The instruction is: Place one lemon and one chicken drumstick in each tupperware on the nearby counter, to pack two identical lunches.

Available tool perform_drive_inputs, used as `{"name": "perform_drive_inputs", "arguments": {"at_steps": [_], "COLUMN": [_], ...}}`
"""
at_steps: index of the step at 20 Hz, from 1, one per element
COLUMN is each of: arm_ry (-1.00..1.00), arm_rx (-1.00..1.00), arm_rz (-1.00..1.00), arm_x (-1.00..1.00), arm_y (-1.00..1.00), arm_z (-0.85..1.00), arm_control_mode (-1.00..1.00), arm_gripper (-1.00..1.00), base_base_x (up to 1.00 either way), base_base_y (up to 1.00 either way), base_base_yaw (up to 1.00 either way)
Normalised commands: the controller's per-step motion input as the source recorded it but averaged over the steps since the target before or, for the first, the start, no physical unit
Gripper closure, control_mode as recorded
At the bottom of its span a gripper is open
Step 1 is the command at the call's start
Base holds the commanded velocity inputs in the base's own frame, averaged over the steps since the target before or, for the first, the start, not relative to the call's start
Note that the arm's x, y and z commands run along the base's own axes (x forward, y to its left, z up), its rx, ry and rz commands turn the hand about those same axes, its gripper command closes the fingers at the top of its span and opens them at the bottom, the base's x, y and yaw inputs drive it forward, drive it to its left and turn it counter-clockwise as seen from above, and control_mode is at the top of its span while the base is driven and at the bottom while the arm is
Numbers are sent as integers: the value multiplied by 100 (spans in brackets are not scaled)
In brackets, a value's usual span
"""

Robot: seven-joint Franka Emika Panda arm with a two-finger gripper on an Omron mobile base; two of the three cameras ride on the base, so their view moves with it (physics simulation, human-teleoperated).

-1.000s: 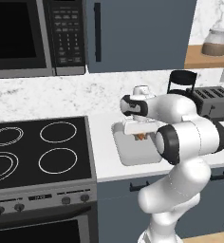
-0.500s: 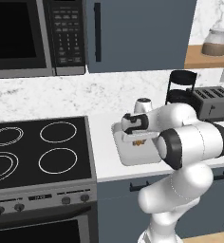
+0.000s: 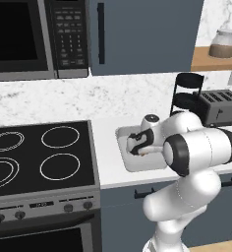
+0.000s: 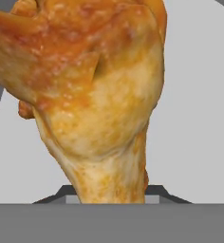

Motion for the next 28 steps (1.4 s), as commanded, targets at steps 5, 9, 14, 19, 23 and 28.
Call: {"name": "perform_drive_inputs", "arguments": {"at_steps": [5,9,14,19,23,28], "arm_ry": [3,0,0,0,-1,-6], "arm_rx": [0,0,-1,-4,-2,0], "arm_rz": [0,0,0,0,1,2], "arm_x": [10,0,0,0,-26,-97], "arm_y": [0,0,0,0,0,0], "arm_z": [0,3,17,26,75,98], "arm_control_mode": [-100,-100,-100,-100,-100,-100], "arm_gripper": [100,-100,-100,-100,-100,-100], "base_base_x": [0,0,0,0,0,0], "base_base_y": [0,0,0,0,0,0], "base_base_yaw": [0,0,0,0,0,0]}}
